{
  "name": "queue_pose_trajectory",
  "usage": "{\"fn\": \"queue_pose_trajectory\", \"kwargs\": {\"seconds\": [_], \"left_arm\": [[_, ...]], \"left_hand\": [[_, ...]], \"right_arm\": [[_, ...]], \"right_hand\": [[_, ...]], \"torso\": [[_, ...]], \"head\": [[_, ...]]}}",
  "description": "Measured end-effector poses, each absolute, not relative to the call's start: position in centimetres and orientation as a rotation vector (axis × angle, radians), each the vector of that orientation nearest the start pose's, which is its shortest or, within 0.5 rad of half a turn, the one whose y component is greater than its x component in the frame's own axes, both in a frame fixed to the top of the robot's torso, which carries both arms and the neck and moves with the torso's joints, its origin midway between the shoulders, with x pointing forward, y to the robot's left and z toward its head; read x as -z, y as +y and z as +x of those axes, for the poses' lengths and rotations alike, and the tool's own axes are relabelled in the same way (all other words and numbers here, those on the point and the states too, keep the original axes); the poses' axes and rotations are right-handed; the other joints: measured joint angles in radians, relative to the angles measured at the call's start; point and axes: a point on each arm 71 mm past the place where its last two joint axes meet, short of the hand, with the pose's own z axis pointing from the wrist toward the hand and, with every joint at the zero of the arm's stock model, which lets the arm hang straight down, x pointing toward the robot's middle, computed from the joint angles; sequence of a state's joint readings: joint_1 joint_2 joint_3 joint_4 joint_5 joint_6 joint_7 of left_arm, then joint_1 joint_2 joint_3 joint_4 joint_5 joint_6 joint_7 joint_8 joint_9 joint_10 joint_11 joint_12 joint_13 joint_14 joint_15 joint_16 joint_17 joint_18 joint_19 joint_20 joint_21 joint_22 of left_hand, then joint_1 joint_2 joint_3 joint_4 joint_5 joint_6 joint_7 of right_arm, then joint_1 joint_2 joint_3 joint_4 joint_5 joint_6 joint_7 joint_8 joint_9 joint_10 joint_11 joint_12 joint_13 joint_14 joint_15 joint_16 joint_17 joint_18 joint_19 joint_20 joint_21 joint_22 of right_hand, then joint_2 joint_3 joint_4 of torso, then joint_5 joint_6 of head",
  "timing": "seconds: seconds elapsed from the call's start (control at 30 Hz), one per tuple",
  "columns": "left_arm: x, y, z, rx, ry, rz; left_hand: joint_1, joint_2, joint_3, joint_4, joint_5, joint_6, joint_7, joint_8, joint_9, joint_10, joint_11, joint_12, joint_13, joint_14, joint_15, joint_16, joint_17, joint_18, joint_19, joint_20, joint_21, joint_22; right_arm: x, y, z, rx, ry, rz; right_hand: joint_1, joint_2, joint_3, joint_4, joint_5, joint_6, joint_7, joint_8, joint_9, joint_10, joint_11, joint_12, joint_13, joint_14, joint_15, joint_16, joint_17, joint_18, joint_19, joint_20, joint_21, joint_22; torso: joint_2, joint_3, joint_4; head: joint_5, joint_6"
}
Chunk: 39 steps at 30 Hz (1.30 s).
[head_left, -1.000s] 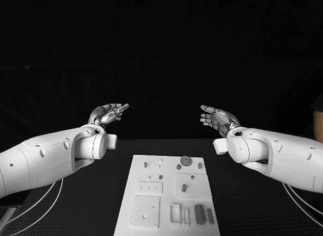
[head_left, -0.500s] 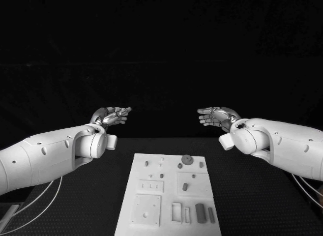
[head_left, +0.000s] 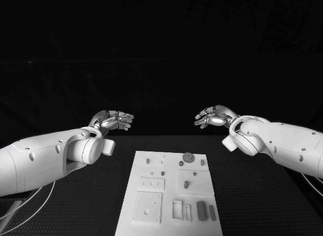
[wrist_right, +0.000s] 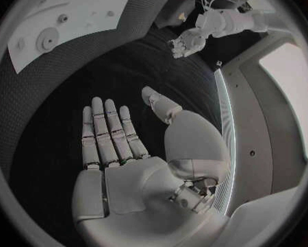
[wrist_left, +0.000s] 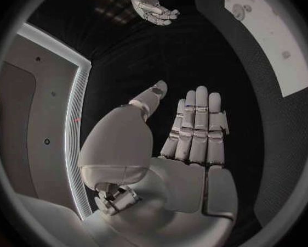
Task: Assemble the parts on the task board
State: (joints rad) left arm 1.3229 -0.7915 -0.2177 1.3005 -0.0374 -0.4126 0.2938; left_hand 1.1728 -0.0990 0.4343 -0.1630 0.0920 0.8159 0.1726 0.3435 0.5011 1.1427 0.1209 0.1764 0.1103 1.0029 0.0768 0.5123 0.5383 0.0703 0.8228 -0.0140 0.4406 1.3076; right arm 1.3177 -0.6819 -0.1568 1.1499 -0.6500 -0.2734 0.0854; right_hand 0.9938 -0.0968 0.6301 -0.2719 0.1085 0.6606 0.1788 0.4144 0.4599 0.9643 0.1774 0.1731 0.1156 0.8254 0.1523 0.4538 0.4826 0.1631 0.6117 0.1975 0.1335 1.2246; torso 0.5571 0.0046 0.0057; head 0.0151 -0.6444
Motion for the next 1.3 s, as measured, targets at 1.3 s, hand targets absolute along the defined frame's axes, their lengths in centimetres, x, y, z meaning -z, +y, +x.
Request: {"fn": "queue_pose_trajectory", "kwargs": {"seconds": [1.3], "left_arm": [[18.2, 24.5, 48.7, 1.319, 1.541, -1.043]], "left_hand": [[-0.062, -0.001, 0.025, -0.045, 0.0, 0.01, 0.0, -0.023, -0.02, 0.017, 0.008, -0.042, -0.01, 0.003, -0.004, -0.008, 0.018, -0.006, 0.005, -0.005, 0.008, 0.0]], "right_arm": [[20.9, -17.6, 53.1, -0.563, 1.674, -0.467]], "right_hand": [[0.133, -0.093, 0.086, 0.004, -0.047, 0.226, -0.025, -0.043, -0.034, 0.231, -0.076, -0.084, 0.029, 0.466, -0.163, 0.165, 0.283, 0.082, 0.514, -0.107, 0.195, 0.026]], "torso": [[0.151, 0.0578, 0.0377]], "head": [[-0.044, 0.019]]}}
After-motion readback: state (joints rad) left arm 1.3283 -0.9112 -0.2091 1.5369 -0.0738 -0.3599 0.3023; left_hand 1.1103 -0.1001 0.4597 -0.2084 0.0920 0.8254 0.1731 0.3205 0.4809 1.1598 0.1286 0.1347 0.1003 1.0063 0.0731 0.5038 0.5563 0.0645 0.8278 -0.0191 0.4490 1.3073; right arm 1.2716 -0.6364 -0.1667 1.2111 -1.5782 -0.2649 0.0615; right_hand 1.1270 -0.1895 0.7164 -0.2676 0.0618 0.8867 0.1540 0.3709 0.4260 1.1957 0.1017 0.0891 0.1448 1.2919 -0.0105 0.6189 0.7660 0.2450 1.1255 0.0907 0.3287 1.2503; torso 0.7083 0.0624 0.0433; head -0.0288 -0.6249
